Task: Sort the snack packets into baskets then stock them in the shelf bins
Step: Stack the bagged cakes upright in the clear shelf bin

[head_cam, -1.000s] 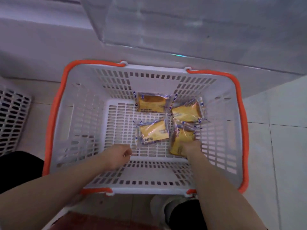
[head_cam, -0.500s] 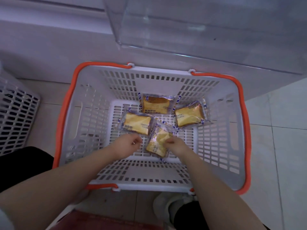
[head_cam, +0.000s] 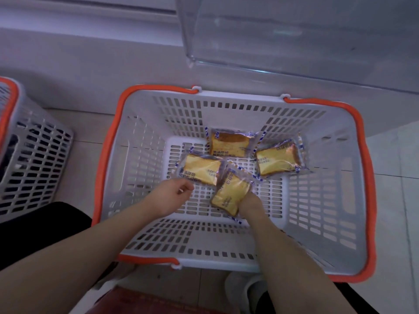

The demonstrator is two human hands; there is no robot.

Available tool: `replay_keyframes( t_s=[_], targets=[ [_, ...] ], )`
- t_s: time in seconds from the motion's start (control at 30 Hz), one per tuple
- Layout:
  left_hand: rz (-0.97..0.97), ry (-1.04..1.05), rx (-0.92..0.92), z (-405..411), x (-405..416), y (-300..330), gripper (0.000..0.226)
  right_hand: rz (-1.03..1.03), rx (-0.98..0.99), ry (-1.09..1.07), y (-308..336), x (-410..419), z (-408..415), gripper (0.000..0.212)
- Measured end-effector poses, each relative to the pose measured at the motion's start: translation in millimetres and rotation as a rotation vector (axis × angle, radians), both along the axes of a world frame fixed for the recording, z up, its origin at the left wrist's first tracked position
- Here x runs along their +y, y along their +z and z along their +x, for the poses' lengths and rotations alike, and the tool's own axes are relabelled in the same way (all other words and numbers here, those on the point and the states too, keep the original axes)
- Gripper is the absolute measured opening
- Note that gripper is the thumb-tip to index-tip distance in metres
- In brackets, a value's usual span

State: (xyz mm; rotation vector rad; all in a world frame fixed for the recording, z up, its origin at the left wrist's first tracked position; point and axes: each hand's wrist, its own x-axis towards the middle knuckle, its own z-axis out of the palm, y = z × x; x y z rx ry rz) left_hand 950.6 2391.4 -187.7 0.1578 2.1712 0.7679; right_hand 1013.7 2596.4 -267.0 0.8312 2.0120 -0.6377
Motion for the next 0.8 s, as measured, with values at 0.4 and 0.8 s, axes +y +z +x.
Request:
replay_keyframes(
  t_s=[0.4, 0.8],
  targets=[
    [0.234, -0.191, 0.449, -11.6, 36.6, 59.0, 0.06, 0.339, 0.678, 0.952, 157.4, 21.5, 17.0, 0.027],
    [0.835, 0.23, 0.338, 22.4, 39.5, 166.6, 0.024, 0.057, 1.091, -0.141, 257.7, 13.2, 50.3, 0.046]
  ],
)
